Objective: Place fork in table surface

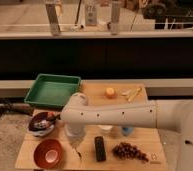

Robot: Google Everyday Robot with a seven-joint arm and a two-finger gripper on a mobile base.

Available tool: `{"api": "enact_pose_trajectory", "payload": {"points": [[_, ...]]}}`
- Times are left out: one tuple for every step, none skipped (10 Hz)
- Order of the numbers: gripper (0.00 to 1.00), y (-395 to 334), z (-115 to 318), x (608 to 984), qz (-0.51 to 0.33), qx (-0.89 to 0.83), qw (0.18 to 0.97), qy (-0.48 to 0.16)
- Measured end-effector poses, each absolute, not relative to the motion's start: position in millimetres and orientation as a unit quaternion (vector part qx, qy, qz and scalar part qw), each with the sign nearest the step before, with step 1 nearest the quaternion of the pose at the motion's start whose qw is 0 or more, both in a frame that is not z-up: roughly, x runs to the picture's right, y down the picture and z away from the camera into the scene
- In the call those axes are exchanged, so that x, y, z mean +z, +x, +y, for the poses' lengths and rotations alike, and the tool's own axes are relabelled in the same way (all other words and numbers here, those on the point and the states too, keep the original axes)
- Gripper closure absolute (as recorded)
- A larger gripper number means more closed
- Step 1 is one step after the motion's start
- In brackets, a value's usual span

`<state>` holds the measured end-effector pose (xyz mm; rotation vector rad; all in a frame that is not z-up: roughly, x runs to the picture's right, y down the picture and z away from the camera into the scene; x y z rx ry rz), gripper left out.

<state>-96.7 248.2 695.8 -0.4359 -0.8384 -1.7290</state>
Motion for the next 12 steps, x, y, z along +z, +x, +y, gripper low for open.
{"api": "enact_pose_trajectory", "payload": {"points": [[1.00,-95.1,240.3,686.7,-0.350,-0.732,0.558,-0.175],[1.00,-95.5,233.4,677.4,-0.346,-0.733,0.561,-0.166],[1.00,-94.4,227.4,669.5,-0.343,-0.734,0.564,-0.160],[1.00,-92.0,221.0,661.2,-0.339,-0.734,0.569,-0.153],[1.00,-91.5,219.9,658.2,-0.336,-0.734,0.571,-0.147],[1.00,-91.7,220.6,655.8,-0.336,-0.735,0.572,-0.141],[1.00,-90.8,221.1,657.4,-0.334,-0.735,0.572,-0.141],[1.00,-92.5,222.2,658.5,-0.335,-0.736,0.571,-0.142],[1.00,-92.2,223.8,660.1,-0.332,-0.737,0.570,-0.143],[1.00,-91.7,225.5,661.8,-0.332,-0.738,0.570,-0.145],[1.00,-93.2,227.6,664.9,-0.331,-0.739,0.568,-0.145],[1.00,-91.9,230.9,671.8,-0.333,-0.738,0.569,-0.145]]}}
